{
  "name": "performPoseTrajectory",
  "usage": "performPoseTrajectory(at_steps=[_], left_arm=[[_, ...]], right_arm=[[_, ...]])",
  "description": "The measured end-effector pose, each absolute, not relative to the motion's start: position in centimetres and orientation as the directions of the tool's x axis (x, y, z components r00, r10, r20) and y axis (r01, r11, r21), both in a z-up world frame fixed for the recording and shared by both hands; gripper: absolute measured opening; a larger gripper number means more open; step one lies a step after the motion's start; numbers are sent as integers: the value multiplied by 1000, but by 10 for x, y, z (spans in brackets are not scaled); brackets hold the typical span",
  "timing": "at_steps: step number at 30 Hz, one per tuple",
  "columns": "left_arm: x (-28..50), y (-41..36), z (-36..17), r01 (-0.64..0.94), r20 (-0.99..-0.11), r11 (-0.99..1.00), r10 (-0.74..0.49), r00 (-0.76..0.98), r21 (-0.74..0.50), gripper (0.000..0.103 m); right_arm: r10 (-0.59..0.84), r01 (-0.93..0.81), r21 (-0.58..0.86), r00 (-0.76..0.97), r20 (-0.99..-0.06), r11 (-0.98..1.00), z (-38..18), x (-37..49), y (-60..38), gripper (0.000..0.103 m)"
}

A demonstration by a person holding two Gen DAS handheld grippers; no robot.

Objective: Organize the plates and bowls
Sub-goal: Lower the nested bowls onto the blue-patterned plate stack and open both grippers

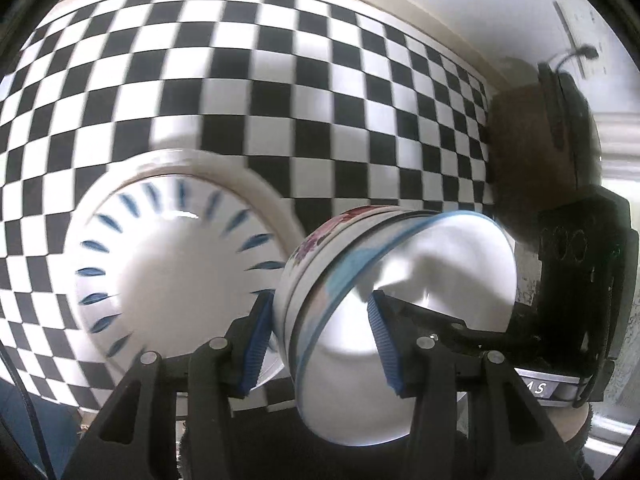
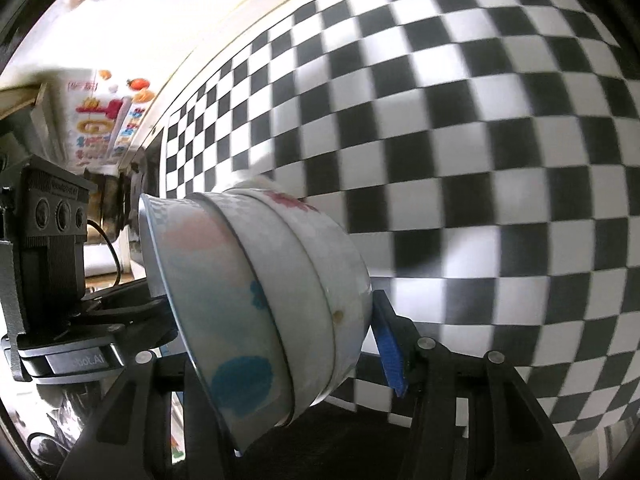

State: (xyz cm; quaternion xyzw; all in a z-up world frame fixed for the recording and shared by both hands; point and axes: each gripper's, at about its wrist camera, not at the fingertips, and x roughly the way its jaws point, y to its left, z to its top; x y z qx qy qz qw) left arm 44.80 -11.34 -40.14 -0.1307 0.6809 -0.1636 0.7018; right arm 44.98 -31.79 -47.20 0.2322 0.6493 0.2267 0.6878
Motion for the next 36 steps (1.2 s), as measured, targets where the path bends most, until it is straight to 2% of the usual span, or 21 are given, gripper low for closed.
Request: performPoseTrajectory(at_steps=[13, 36], left_arm=[[443, -31, -407, -47, -921, 920, -386, 51, -388, 44], [449, -1, -434, -91, -916, 912, -402, 7, -401, 44]], right_arm=[[615, -107, 614, -23, -788, 782, -474, 462, -216, 52], [589, -95, 595, -83, -804, 798, -506, 479, -163, 52]])
